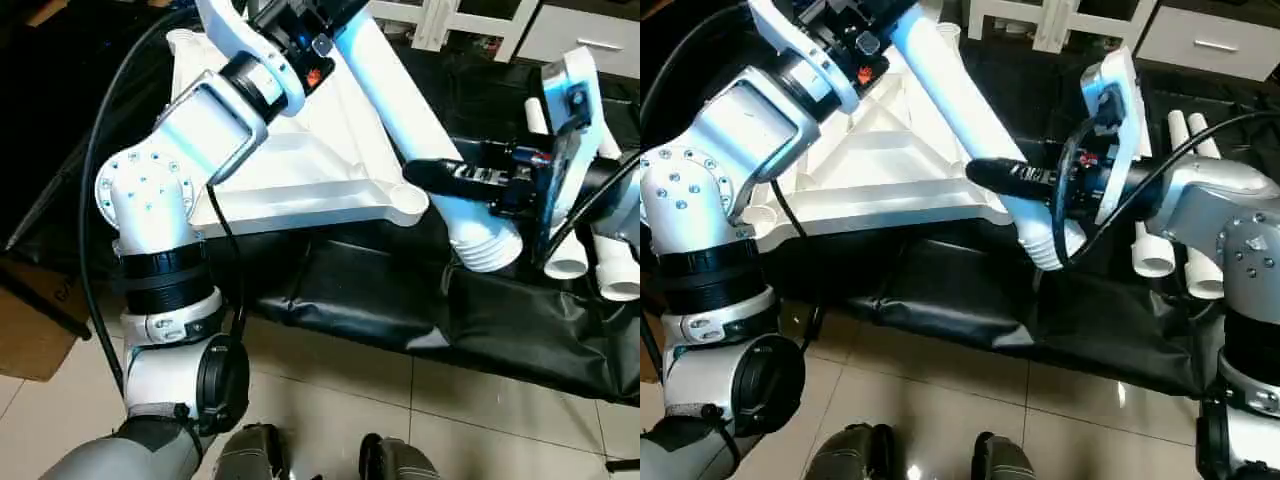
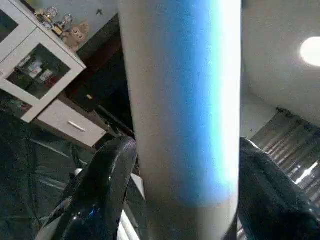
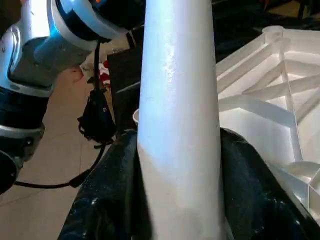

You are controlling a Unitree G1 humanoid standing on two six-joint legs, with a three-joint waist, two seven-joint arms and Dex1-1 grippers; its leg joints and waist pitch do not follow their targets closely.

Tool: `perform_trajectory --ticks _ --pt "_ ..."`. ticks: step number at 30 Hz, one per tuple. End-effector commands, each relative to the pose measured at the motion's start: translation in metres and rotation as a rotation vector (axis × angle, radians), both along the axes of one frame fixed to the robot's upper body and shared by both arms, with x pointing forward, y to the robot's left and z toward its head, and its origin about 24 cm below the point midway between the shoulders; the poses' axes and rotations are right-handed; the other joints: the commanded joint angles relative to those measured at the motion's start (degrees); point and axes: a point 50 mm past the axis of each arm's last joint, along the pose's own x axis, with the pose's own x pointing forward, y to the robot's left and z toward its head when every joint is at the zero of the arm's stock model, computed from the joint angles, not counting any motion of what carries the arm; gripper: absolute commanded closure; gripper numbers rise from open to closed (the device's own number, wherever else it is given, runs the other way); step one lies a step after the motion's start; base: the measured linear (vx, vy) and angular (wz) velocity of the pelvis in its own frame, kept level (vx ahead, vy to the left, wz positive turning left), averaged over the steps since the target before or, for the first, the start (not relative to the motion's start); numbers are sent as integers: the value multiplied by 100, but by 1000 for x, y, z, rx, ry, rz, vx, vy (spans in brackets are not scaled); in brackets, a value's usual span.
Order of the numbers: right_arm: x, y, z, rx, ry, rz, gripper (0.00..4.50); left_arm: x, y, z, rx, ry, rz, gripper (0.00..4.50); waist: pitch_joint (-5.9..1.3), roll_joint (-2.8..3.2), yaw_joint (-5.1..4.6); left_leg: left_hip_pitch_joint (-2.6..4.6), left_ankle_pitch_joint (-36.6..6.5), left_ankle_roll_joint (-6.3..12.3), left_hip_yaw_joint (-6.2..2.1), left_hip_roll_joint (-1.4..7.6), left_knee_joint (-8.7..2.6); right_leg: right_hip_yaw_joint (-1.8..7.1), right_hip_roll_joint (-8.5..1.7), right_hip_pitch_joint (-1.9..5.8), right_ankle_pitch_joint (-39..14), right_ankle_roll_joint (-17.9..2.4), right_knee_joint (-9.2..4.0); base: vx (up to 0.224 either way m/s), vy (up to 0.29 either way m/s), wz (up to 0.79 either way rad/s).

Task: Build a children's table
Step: Pick table leg

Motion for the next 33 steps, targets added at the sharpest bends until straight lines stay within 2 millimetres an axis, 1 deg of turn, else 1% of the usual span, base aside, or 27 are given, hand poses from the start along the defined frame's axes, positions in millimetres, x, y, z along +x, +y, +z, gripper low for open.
perform_trajectory --ticks 1,3,4,5,7,8,10,11,13,16,20,22,24,26,28,30,33 --pt "-2 -1 2 -14 -24 1 266 -2 -3 0 16 7 -14 167 -653 -73 6 268 115 464 -245 380 -365 211 -434 398 -242 -1456 -333 0 0 0" --pt "-1 -1 2 -17 -26 -2 266 -2 -3 -1 16 8 -17 171 -652 -75 5 267 118 475 -244 380 -365 211 -435 397 -253 -1453 -335 0 0 0" --pt "-1 -2 2 -19 -27 -3 266 -2 -3 -1 15 11 -19 185 -650 -75 4 267 107 472 -243 380 -365 211 -432 395 -274 -1450 -338 0 0 0" --pt "-1 -1 2 -22 -29 -4 266 -2 -3 -1 13 11 -21 209 -655 -74 6 271 123 474 -244 382 -363 209 -433 396 -269 -1452 -332 0 0 0" --pt "-1 -1 2 -24 -30 -4 266 -2 -4 -1 11 12 -24 212 -651 -68 6 271 124 476 -244 382 -363 208 -430 391 -263 -1459 -334 0 0 0" --pt "-1 -1 2 -24 -31 -4 266 -2 -4 -1 11 11 -26 220 -655 -80 4 270 134 486 -242 378 -360 209 -429 396 -241 -1460 -329 0 0 0" --pt "-1 -1 2 -26 -31 -5 266 -2 -4 -1 10 13 -23 251 -655 -76 5 270 151 498 -241 380 -359 209 -429 394 -220 -1464 -327 0 0 0" --pt "-1 -1 2 -28 -31 -6 266 -2 -4 -1 9 15 -21 257 -651 -75 2 272 123 498 -241 380 -359 209 -426 392 -259 -1455 -334 0 0 0" --pt "0 -1 2 -31 -33 -8 266 -2 -4 -1 7 16 -21 260 -650 -76 5 273 123 488 -239 380 -360 211 -428 393 -254 -1469 -336 0 0 0" --pt "0 0 2 -33 -35 -10 266 -2 -4 -1 5 14 -25 277 -657 -72 3 272 143 501 -243 382 -357 209 -428 397 -225 -1468 -327 0 0 0" --pt "0 1 2 -36 -38 -13 266 -2 -4 -1 16 9 -25 278 -663 -74 5 270 145 504 -241 379 -354 207 -427 401 -220 -1469 -325 0 0 0" --pt "1 1 2 -44 -55 -30 266 -2 -3 -1 73 -17 -10 278 -666 -71 6 270 142 500 -243 380 -354 207 -428 400 -237 -1459 -326 0 0 0" --pt "3 2 1 -45 -71 -43 266 -3 -4 -2 139 -46 7 278 -681 -59 6 285 198 503 -247 384 -355 197 -419 380 -276 -1396 -313 0 0 0" --pt "4 3 1 -41 -83 -51 196 -4 -6 -3 183 -71 9 278 -681 -58 3 276 211 496 -242 386 -353 204 -433 391 -227 -1399 -310 0 0 0" --pt "6 4 0 -42 -85 -59 191 -8 -10 -3 219 -101 -6 278 -697 -52 5 287 273 494 -248 404 -354 201 -432 385 -142 -1425 -292 0 0 0" --pt "7 5 0 -47 -90 -66 164 -11 -14 -1 230 -122 -26 280 -699 -49 9 288 241 464 -233 394 -350 203 -430 389 -156 -1429 -296 0 0 0" --pt "8 6 -1 -60 -95 -57 145 -12 -18 2 234 -142 -44 282 -705 -59 9 274 222 428 -232 385 -350 203 -433 407 -83 -1476 -285 0 0 0"
